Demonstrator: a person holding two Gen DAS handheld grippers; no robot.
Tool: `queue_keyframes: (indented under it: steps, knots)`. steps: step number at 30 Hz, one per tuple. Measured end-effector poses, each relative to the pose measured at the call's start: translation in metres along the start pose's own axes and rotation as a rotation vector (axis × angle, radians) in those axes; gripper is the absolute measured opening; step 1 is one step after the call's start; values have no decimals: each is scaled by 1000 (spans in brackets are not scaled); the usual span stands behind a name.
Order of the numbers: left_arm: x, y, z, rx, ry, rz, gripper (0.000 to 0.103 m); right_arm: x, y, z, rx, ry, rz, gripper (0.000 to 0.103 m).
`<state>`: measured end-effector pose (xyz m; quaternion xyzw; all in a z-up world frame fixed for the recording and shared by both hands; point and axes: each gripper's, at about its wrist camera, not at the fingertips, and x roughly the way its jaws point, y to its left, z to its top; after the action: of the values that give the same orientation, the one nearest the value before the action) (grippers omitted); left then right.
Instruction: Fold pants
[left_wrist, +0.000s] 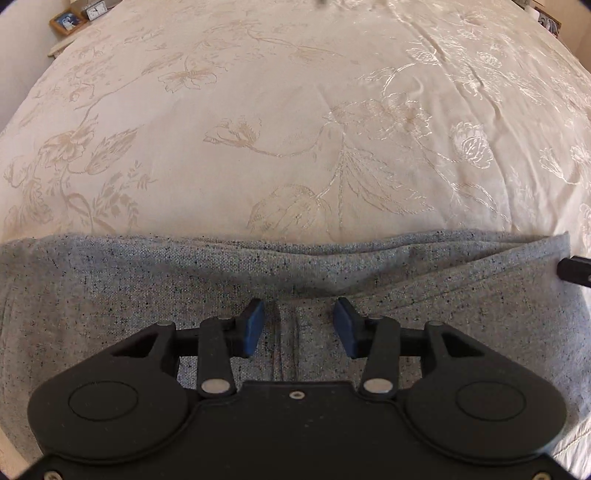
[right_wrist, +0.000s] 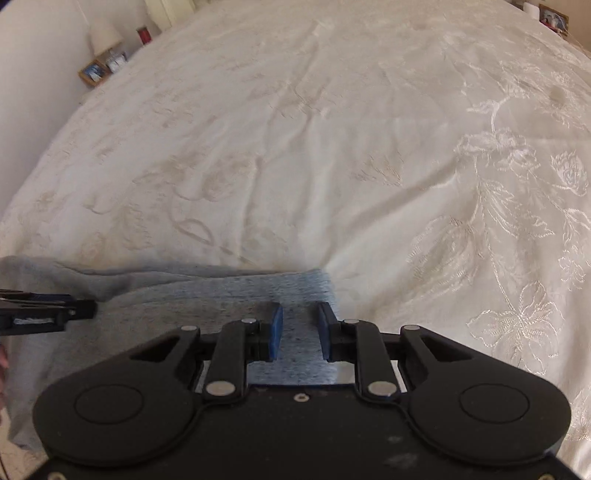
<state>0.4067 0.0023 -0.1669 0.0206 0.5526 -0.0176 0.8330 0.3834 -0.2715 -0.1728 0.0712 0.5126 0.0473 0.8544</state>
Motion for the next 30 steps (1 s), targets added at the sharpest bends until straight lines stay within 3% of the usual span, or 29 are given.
queue_keyframes:
  steps: [3, 8, 14, 18, 21, 25, 30]
  knots:
    - [4, 7, 5, -37, 3, -4, 54, 7, -6, -2, 30, 9, -4, 25]
    - [-8, 10, 13, -81, 3, 29, 49, -21, -4, -11, 9, -31, -4, 26]
    - [-62, 4, -25, -88, -70, 39, 48, -80, -9, -41, 73, -109, 90, 26]
    - [-62, -7, -56, -109, -3, 34, 48, -109, -7, -66, 81, -114, 124, 26]
    - [-46, -14, -76, -110, 81, 70, 49, -127, -5, -82, 90, -101, 151, 26]
    - [-54, -12, -73, -173, 84, 79, 49, -147, 3, -97, 71, -104, 174, 26]
    - [-106, -7, -74, -237, 15, 92, 48, -171, 6, -110, 65, -119, 200, 27]
